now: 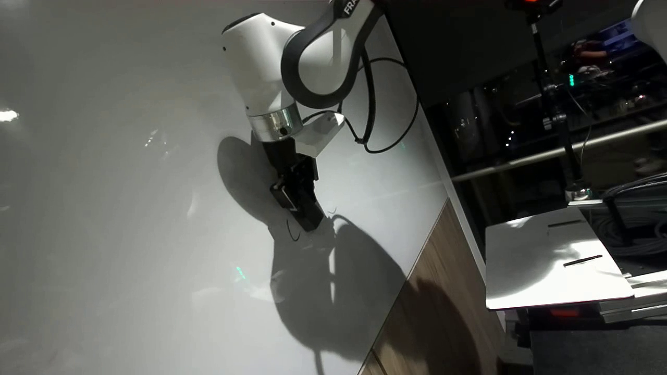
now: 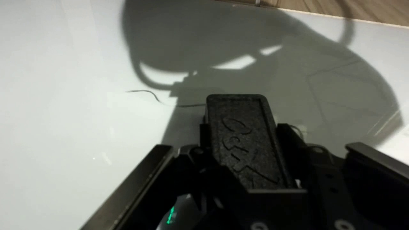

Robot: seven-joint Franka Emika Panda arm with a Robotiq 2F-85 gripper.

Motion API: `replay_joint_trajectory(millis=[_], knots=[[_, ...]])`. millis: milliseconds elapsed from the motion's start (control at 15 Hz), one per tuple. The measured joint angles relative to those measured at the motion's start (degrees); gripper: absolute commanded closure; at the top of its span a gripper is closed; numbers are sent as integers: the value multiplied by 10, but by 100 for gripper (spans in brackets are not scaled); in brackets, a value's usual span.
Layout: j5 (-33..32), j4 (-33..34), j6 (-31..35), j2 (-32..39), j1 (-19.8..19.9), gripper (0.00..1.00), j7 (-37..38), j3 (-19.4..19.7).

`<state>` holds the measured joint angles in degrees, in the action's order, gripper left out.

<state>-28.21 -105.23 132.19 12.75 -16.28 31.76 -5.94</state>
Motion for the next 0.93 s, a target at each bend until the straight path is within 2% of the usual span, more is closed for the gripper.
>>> replay_joint_trajectory(millis=[467,933], knots=[[-1,81,-45,60,-55,71,25,-5],[-12,127,-99,85,-72,71,30,-5]])
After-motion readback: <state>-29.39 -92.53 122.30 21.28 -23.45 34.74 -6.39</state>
